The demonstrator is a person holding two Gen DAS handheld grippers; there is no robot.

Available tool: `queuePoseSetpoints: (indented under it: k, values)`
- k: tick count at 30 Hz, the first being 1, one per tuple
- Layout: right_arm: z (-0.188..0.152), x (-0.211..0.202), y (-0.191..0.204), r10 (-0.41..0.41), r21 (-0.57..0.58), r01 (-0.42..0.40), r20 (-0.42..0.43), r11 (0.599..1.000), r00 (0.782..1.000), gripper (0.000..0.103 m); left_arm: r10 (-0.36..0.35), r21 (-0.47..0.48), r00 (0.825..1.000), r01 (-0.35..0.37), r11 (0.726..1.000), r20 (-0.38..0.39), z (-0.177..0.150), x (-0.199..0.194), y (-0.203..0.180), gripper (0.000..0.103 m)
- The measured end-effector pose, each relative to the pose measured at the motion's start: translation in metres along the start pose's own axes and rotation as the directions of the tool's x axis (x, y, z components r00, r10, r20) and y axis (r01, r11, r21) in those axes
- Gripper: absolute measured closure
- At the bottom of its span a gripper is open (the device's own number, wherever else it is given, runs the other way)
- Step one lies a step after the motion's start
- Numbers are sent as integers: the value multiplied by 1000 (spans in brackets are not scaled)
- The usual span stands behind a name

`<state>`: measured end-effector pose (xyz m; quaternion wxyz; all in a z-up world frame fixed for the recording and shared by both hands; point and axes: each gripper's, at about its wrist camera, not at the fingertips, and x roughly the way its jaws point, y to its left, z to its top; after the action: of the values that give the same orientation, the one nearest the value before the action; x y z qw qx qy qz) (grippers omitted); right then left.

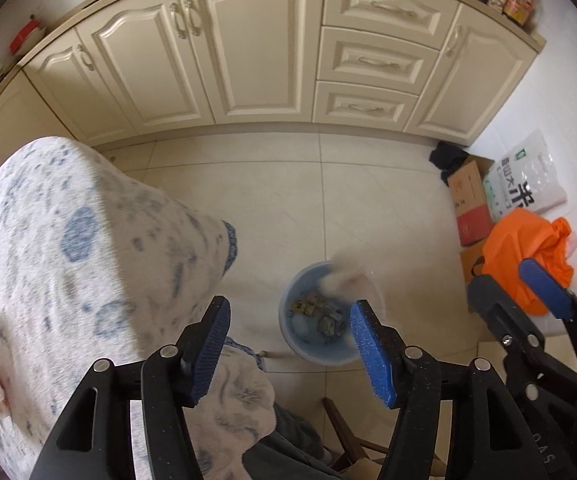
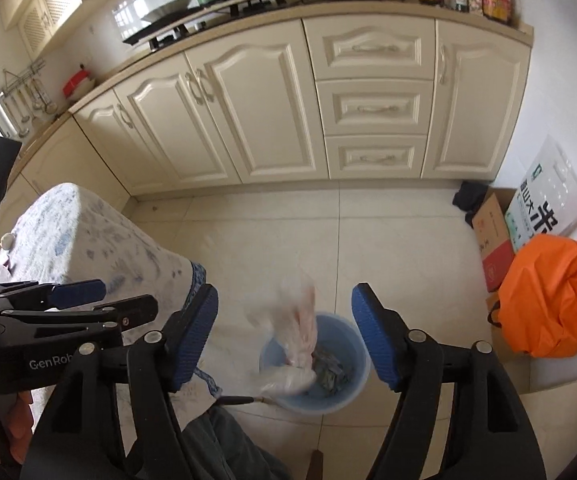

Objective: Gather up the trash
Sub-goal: 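Carry both bags over the blue bucket and open both tools to drop them, then swing both open tools back over the table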

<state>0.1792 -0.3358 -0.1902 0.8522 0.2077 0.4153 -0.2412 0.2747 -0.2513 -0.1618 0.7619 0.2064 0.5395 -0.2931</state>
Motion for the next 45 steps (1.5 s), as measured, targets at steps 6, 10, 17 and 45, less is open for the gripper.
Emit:
queuePoseSetpoints:
  k: [6,10,17,45]
  values:
    - [-1,-6,8,-14,-18,14,1,1000,1000,32,-10,-22,1000,11,1000,11,-15,-8,5,44]
    - [-3,-10,12,-16,-26,16,1,1000,1000,32,-28,-26,1000,28,999,4,-24,-14,12,44]
    - [-5,-22,26,-13,-52,14,24,999,1000,32,-35,-50,999,36,998,18,-42,-34,33,44]
    - [-17,-20,204,258,-340,-258,-48,904,965,27,195,-403,973,-131,906,123,-164,-165,201,37]
